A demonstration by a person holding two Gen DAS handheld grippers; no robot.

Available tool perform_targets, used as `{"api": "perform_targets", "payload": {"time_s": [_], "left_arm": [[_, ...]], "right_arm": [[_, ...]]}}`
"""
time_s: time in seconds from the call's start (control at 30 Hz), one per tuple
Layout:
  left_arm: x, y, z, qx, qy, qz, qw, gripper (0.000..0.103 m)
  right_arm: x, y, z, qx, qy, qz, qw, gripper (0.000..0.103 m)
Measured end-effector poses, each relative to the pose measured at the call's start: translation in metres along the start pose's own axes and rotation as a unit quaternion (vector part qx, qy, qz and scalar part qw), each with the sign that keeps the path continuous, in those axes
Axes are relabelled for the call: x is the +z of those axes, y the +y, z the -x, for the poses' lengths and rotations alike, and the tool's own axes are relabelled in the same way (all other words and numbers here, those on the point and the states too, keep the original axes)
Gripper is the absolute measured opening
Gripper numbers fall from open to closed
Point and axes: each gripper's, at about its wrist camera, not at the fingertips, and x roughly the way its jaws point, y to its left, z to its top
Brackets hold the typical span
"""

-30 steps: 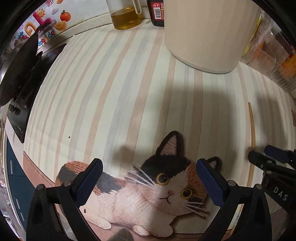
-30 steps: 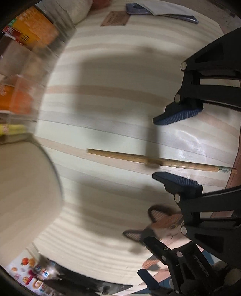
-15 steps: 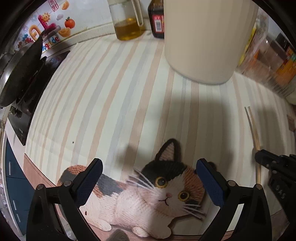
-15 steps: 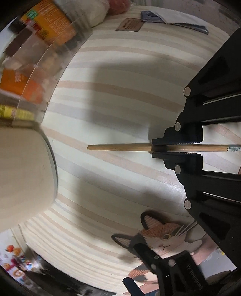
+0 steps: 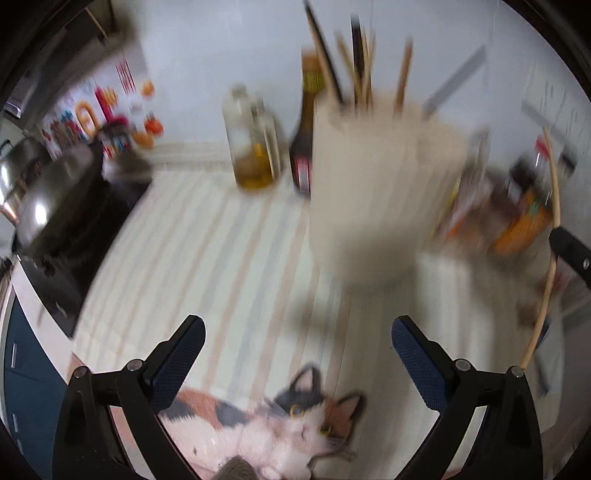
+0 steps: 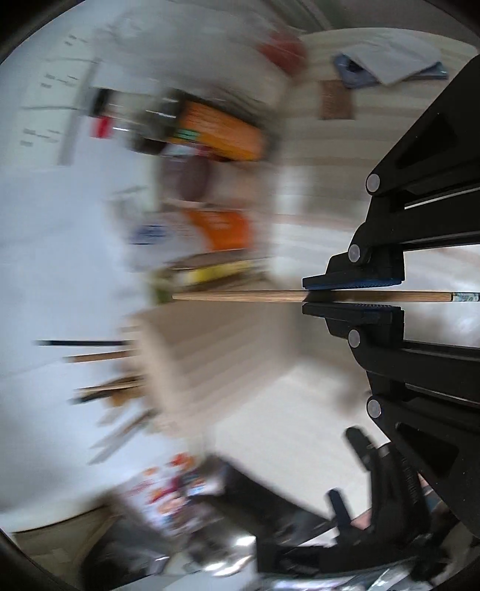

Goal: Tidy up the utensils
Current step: 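Lower the chopstick into the beige holder and open the right tool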

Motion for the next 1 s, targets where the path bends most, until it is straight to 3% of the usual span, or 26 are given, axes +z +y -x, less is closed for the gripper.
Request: {"api": "perform_targets", "payload": {"time_s": [0.17,0.3,0.53,0.8,1.0], "left_arm": [[0.071,0.02,0.045,-0.005,-0.068,0.039,0.9969,0.103],[0.116,0.033,0.048,0.029,-0.098,0.051,0.9934,0.103],[0.162,0.059,0.002,0.082,-0.056,0.071,0.9925,0.103],[0.157,0.083,-0.053,0.102,-0.002,0.093,0.9904,0.103],[0.154,0.089,-0.06,0.103,0.0,0.094,0.9902,0.103]], "right_arm": [[0.086,0.019,0.03,0.042,-0.101,-0.018,0.994,0.006],[0.141,0.046,0.031,0.054,-0.16,-0.015,0.985,0.006],[0.211,0.082,-0.015,0.049,-0.207,0.002,0.977,0.006],[0.222,0.106,-0.077,0.03,-0.233,0.02,0.972,0.006],[0.212,0.113,-0.106,0.019,-0.222,0.041,0.974,0.007]]}}
